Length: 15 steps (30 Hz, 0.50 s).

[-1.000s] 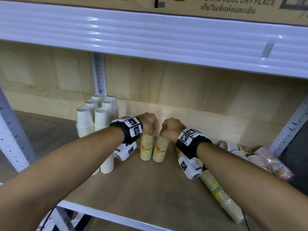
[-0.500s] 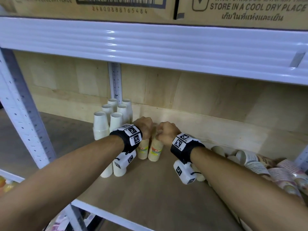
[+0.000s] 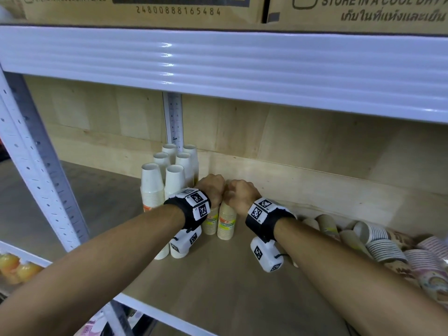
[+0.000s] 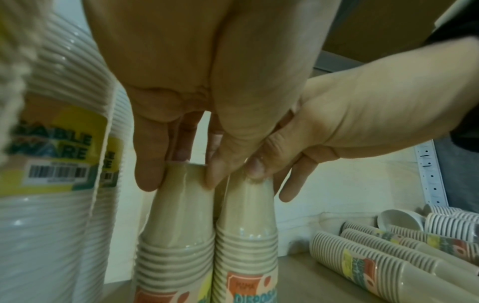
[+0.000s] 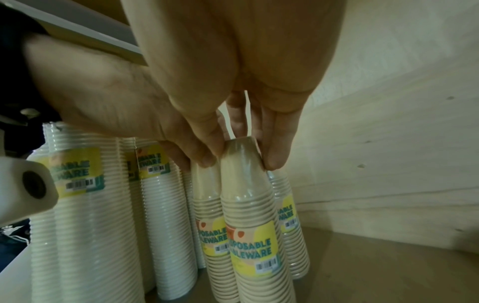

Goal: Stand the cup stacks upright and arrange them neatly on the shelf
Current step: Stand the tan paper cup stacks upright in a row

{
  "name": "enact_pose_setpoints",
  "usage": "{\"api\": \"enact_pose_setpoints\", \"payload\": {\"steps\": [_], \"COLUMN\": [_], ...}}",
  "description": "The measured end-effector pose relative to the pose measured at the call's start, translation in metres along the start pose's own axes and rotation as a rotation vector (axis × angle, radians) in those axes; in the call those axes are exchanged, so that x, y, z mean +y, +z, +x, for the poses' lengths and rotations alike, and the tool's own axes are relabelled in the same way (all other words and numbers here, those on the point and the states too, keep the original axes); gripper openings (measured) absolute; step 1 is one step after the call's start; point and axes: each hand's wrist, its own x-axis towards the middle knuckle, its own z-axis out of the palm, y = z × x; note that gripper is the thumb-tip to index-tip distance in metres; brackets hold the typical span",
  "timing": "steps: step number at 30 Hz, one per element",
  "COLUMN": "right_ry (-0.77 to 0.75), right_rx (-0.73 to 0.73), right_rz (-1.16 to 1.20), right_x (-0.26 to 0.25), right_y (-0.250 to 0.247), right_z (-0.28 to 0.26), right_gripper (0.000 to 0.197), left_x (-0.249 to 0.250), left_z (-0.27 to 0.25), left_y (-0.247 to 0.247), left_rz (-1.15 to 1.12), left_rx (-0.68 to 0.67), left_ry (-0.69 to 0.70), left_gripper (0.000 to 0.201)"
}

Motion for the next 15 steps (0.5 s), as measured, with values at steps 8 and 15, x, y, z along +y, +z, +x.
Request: {"api": "enact_pose_setpoints", "payload": {"steps": [8, 15], "right_ry": [-0.005, 0.132], "right_rx": [0.015, -0.01], "right_rz": [-0.011, -0.125], "right_x": [0.009, 0.046], "right_y": [-0.01, -0.044], "right_z": [-0.003, -0.017], "right_gripper": [0.019, 0.043], "left_x": [-0.001, 0.02], "left_z": [0.0, 0.006], "left_y": [-0.017, -0.029], "left_rz": [-0.042, -0.083], "left_rx": [0.002, -0.006], "left_ry": [0.044, 0.205], "left_gripper": [0.019, 0.035]}}
